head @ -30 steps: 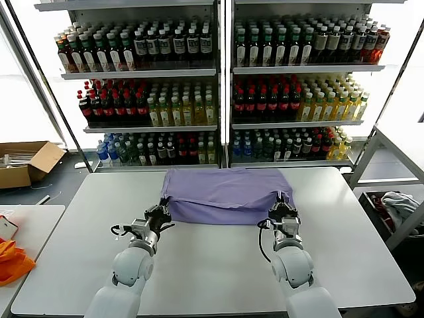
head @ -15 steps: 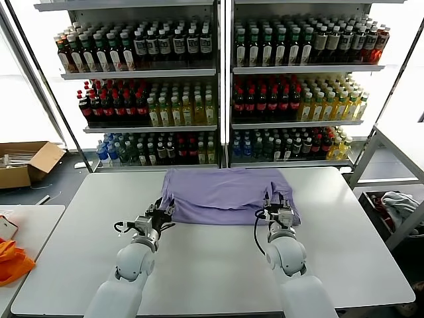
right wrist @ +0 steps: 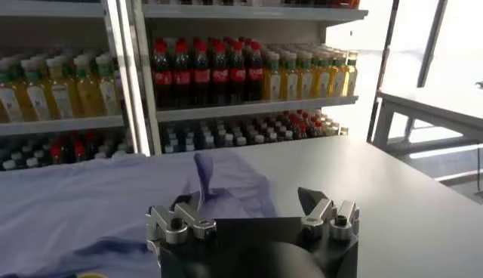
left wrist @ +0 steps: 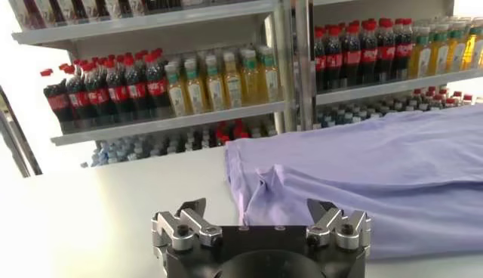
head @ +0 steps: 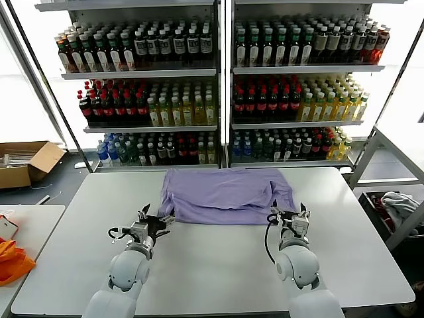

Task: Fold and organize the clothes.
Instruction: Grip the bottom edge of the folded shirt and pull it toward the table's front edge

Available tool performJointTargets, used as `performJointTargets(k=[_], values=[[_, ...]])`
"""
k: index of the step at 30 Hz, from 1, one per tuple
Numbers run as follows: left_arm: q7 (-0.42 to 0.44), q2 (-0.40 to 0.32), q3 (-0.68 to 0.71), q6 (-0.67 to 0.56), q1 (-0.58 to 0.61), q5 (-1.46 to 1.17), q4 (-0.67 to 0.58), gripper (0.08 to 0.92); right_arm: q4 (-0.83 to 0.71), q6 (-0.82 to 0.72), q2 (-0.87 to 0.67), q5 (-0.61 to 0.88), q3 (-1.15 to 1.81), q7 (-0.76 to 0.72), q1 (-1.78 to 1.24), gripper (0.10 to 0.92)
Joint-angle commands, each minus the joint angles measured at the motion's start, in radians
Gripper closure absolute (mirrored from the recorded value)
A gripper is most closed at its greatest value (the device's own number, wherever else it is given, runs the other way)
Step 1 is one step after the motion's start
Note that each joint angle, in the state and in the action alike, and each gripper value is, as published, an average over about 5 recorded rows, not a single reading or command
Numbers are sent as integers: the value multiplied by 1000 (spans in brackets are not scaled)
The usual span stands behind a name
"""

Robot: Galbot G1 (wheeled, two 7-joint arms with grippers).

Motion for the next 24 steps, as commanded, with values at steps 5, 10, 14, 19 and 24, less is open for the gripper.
performJointTargets(k=[5,10,14,19,24], values=[[-4,7,-10,16,23,4,-12,177,30,-32,-11,6,17,25,-46,203],[-7,7,-14,16,10,-29,-7,177,-1,-35,-14,4,18,19,-32,203],[-8,7,-11,20,10,-36,-5,177,-33,-32,-16,4,17,14,-26,203],[-8,9,-6,25,14,-34,3,177,-61,-29,-11,6,15,11,-23,203],[-7,7,2,25,16,-30,10,177,-87,-19,-10,7,21,8,-21,250]])
